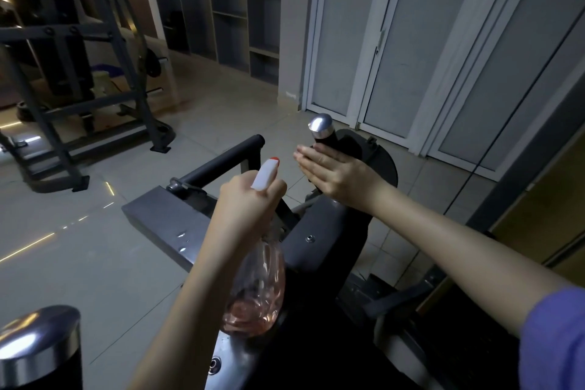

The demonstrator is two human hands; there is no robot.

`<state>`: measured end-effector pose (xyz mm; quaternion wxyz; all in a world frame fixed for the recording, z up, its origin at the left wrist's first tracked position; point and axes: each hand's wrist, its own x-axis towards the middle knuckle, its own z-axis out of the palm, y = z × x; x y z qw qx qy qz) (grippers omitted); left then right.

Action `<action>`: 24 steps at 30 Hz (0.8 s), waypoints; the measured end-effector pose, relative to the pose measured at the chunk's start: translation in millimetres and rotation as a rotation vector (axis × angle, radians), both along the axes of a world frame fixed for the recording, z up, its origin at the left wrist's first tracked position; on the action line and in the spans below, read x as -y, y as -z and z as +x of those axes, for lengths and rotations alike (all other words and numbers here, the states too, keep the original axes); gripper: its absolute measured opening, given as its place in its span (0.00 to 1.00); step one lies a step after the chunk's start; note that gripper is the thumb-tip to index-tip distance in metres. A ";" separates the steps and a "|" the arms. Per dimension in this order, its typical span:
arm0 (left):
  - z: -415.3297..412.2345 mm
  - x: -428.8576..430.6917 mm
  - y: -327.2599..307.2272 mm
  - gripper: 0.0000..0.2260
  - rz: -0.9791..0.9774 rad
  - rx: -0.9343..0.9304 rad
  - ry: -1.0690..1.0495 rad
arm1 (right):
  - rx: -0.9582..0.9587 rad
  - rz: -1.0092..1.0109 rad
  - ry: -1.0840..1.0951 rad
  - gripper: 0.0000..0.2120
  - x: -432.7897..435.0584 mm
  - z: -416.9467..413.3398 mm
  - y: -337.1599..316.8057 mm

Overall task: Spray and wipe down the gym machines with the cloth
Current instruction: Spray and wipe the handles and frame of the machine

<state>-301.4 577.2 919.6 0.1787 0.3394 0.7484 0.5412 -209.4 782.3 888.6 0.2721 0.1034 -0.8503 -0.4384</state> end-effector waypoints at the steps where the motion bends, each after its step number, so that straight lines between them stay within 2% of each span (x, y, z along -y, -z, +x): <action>1: -0.5 -0.1 0.2 0.16 0.000 0.000 -0.001 | 0.021 -0.017 0.014 0.18 0.9 -0.6 1.1; 3: -0.8 0.8 0.4 0.18 0.007 -0.003 0.006 | 0.067 -0.031 0.023 0.21 1.5 -2.4 7.2; 8: 0.2 5.4 -1.1 0.17 0.003 -0.034 0.044 | 0.175 -0.063 0.053 0.16 3.7 -3.2 25.7; 13: 5.3 7.2 -4.6 0.15 0.013 -0.030 0.055 | 0.222 -0.243 0.151 0.17 6.5 -7.6 38.0; 16: 5.4 8.9 -6.2 0.17 0.010 -0.047 0.065 | 0.272 -0.284 0.243 0.19 5.5 -8.3 52.2; 17: 5.5 9.6 -6.2 0.17 0.013 -0.049 0.062 | 0.273 -0.302 0.259 0.17 6.7 -8.9 54.1; 20: 6.7 10.6 -6.7 0.17 0.014 -0.048 0.046 | 0.285 -0.491 0.294 0.07 14.1 -12.6 48.7; 24: 6.7 10.3 -6.3 0.17 0.013 -0.051 0.032 | 0.362 -0.885 0.440 0.12 20.7 -17.3 48.2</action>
